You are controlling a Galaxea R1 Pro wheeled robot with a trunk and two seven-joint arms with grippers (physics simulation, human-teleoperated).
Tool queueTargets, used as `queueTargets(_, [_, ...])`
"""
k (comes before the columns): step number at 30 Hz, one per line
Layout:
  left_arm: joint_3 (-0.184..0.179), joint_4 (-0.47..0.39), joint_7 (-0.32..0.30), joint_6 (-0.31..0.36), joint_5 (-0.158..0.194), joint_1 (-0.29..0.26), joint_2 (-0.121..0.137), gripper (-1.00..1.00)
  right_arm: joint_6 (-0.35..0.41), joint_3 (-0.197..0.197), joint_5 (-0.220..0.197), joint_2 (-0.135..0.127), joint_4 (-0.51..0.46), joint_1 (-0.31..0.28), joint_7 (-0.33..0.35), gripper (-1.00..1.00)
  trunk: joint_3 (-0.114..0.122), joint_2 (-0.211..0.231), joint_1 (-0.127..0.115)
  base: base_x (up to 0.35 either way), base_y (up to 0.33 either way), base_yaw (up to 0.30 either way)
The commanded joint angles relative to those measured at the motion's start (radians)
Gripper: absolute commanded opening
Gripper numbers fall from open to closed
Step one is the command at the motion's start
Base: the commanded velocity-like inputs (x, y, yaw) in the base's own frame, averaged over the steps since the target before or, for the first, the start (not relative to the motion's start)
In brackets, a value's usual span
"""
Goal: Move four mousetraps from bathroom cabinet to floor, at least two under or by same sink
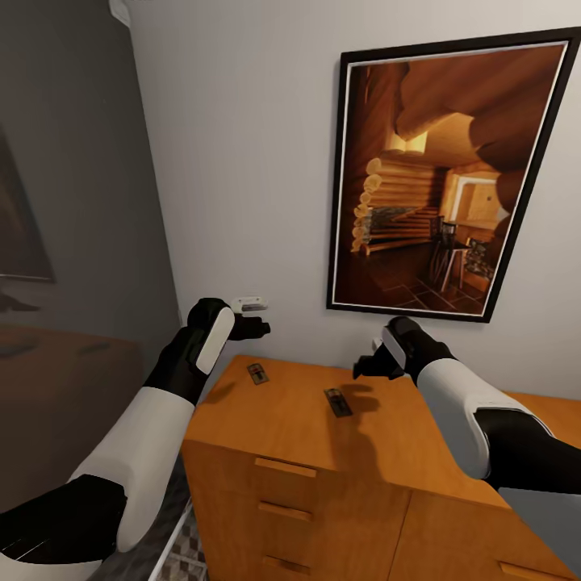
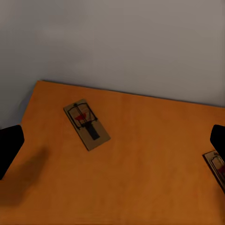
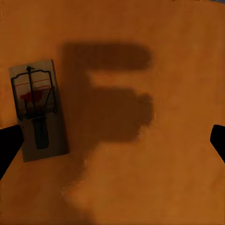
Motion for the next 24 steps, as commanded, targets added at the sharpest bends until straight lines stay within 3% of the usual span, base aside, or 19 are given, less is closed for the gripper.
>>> queueTargets(1, [-0.001, 0.000, 0.010, 0.002, 0.010, -0.001, 0.000, 1.00, 0.004, -0.004, 0.007, 0.001, -0.001, 0.000, 0.005, 1.00, -0.001, -0.001, 0.000, 0.000, -0.012, 0.158])
queueTargets(8, [-0.001, 0.000, 0.010, 0.002, 0.010, -0.001, 0.000, 1.00, 0.004, -0.005, 0.011, 0.004, -0.002, 0.000, 0.006, 1.00, -0.001, -0.001, 0.000, 0.000, -0.005, 0.181])
queueTargets(24, [-0.001, 0.001, 0.012, 0.002, 0.013, -0.001, -0.001, 1.00, 0.004, -0.006, 0.014, 0.009, -0.002, 0.000, 0.004, 1.00, -0.001, -0.001, 0.000, 0.000, 0.000, 0.030])
